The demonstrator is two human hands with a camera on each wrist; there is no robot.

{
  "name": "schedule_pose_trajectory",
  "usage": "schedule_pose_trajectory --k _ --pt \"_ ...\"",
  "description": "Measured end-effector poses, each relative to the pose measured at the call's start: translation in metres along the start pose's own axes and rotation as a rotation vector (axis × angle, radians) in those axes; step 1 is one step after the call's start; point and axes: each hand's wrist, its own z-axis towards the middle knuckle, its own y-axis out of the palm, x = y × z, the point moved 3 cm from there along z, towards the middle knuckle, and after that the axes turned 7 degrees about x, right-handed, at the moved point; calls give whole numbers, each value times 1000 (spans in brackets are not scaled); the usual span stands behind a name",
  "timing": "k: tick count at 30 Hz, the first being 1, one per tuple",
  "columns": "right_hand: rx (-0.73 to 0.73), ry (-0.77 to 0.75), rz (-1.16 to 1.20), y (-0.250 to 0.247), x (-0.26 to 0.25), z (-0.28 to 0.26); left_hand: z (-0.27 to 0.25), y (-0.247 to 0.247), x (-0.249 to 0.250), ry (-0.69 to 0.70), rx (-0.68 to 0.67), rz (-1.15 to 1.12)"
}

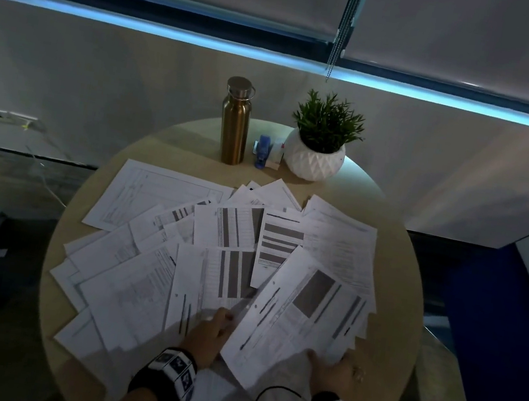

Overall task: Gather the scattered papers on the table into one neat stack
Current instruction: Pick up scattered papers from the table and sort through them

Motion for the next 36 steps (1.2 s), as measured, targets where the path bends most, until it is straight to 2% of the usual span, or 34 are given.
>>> schedule_pose_trajectory --k 3,5,7,9,12,14,15,17,18,20,22,26,30,33,36 --pt "72 -22 60 -2 -3 -2 1 2 4 -28 -186 111" --pt "94 -53 132 -6 -7 -3 8 -4 2 -151 -185 150" --pt "56 -108 130 -8 -10 -1 14 -11 8 -237 -164 -19" --pt "-69 -182 100 -7 -16 1 20 -13 7 -298 -97 -238" --pt "-337 -367 59 -1 -33 1 22 -20 6 -283 -11 -477" --pt "-481 -524 21 7 -55 -5 18 -27 3 -295 93 -556" --pt "-495 -615 -22 11 -67 -9 16 -32 -3 -294 173 -567" --pt "-450 -830 -162 22 -88 -8 4 -45 -14 -314 345 -555" --pt "-407 -949 -314 30 -93 -3 -3 -51 -22 -337 429 -524" --pt "-368 -1059 -704 44 -100 11 -20 -64 -38 -381 556 -454" --pt "-340 -1104 -942 54 -106 24 -37 -75 -55 -426 636 -394" --pt "-303 -1218 -1068 72 -117 28 -61 -92 -67 -510 684 -357" --pt "-200 -1329 -1177 80 -114 29 -70 -98 -61 -514 702 -378" --pt "-165 -1393 -1146 80 -109 26 -72 -99 -57 -484 688 -320" --pt "-111 -1385 -1150 74 -111 22 -72 -96 -58 -365 651 -245"
